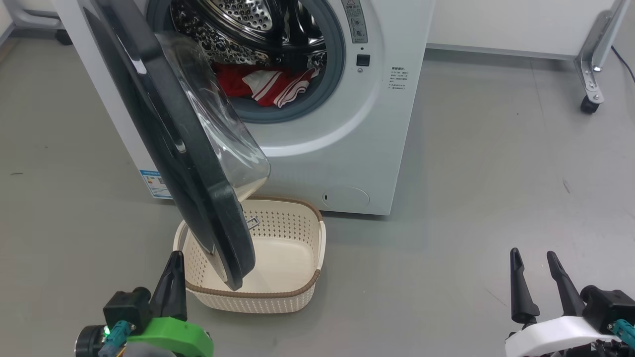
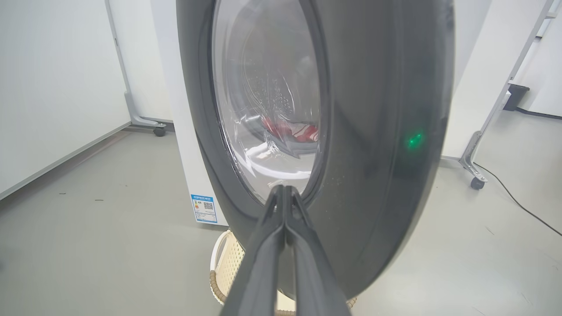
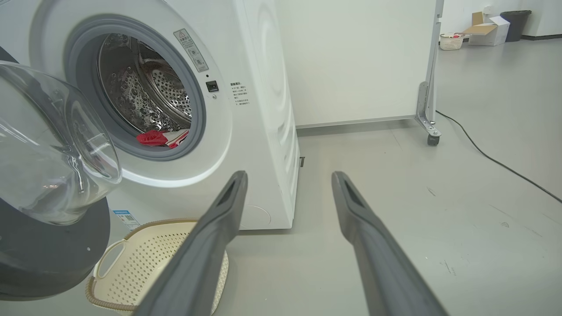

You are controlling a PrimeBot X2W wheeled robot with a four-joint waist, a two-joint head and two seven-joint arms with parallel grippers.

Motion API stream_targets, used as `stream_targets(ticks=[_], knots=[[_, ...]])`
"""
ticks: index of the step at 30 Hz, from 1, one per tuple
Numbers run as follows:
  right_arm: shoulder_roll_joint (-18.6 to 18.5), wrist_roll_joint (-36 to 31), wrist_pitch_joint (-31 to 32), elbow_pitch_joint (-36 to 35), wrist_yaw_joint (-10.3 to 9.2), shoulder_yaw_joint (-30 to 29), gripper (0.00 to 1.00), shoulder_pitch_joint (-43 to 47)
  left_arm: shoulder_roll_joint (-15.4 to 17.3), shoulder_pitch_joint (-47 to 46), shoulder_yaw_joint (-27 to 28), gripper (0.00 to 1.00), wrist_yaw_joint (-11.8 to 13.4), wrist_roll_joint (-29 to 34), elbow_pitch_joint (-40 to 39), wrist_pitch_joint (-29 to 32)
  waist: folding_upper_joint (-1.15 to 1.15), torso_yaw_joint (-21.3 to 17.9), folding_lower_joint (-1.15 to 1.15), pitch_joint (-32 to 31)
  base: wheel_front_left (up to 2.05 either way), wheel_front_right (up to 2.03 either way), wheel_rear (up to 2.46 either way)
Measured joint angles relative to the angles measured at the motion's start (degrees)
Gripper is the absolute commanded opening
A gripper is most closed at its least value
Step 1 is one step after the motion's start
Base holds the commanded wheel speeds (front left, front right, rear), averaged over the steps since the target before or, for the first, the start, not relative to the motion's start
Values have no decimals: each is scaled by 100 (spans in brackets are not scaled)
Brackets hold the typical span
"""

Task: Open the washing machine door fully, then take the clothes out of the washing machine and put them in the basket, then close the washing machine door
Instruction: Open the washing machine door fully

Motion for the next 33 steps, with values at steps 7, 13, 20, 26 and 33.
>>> stream_targets(ticks=[7,13,20,26,33], knots=[[37,-49,0,26,7,-9,100,2,-1,-8,99,0,-1,1,-183,0,0,16,0,-12,0,0,0],[83,-57,0,58,56,-26,100,3,-4,-143,355,0,-7,56,-580,1,0,31,0,-42,0,0,0],[152,-122,0,101,101,-25,100,3,-2,-513,609,0,-52,169,-1081,0,0,32,0,-91,0,0,0],[182,-174,0,144,108,-26,100,3,41,-850,690,0,-78,298,-1491,-1,0,20,0,-125,0,0,0],[214,-202,0,175,155,-25,100,3,87,-1204,672,0,-156,357,-1815,-32,0,-9,0,-144,0,0,0]])
